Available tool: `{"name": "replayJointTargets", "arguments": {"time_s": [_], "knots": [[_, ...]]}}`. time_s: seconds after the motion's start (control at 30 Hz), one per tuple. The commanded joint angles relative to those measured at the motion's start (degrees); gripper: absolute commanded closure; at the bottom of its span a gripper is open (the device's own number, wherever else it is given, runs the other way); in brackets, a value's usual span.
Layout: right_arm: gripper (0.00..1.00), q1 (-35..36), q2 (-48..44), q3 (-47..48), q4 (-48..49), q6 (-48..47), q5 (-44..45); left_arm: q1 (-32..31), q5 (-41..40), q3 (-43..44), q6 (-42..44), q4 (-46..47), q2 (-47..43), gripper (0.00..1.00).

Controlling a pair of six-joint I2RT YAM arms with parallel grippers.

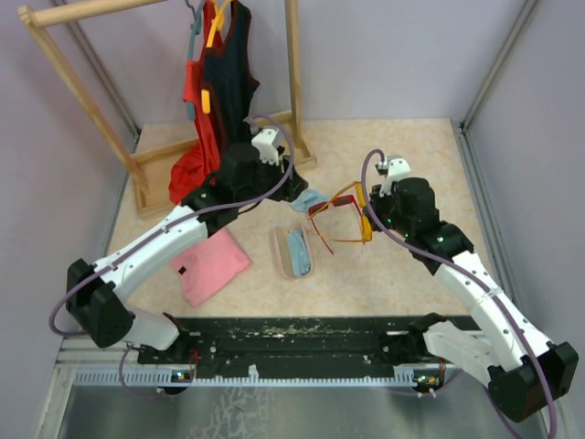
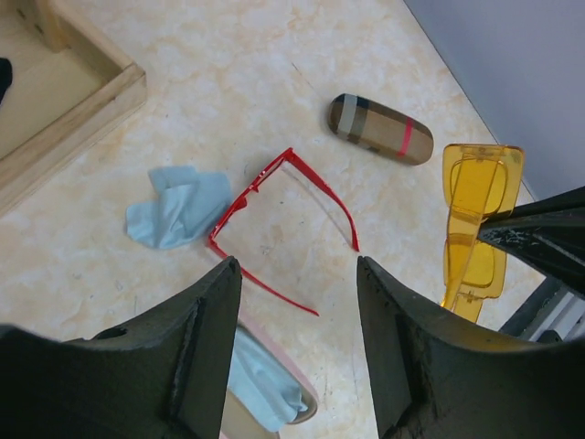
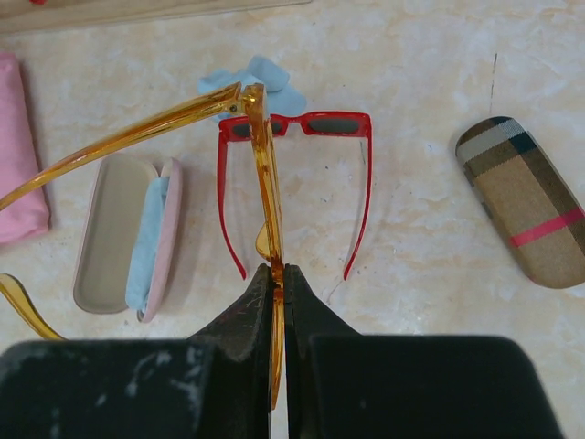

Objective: Organize the sunglasses
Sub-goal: Pick up the sunglasses from the center of the board, then fold the sunglasses.

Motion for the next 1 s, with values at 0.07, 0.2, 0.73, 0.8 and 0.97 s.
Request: {"name": "replayJointTargets", "arguments": {"time_s": [0.07, 0.2, 0.73, 0.8, 0.97], "knots": [[1.00, -0.4, -2.6, -1.4, 5.6, 4.6, 4.0, -5.7, -9.7, 7.2, 2.7, -0.3, 7.1, 0.42], [1.00, -0.4, -1.4, -0.6, 4.9, 5.4, 4.1, -9.1, -14.1, 10.1, 3.4, -0.8, 10.8, 0.43], [1.00, -0.1, 1.6, 0.1, 9.7, 12.8, 0.2, -17.1, -21.7, 16.4, 3.7, -1.3, 20.5, 0.43], [1.00, 0.0, 1.7, 0.0, 10.2, 13.5, -0.7, -17.5, -21.8, 16.9, 3.6, -1.7, 21.5, 0.43], [1.00, 0.4, 1.9, -0.5, 11.3, 15.1, -1.8, -18.2, -21.9, 17.3, 3.3, -2.0, 23.0, 0.43]]}}
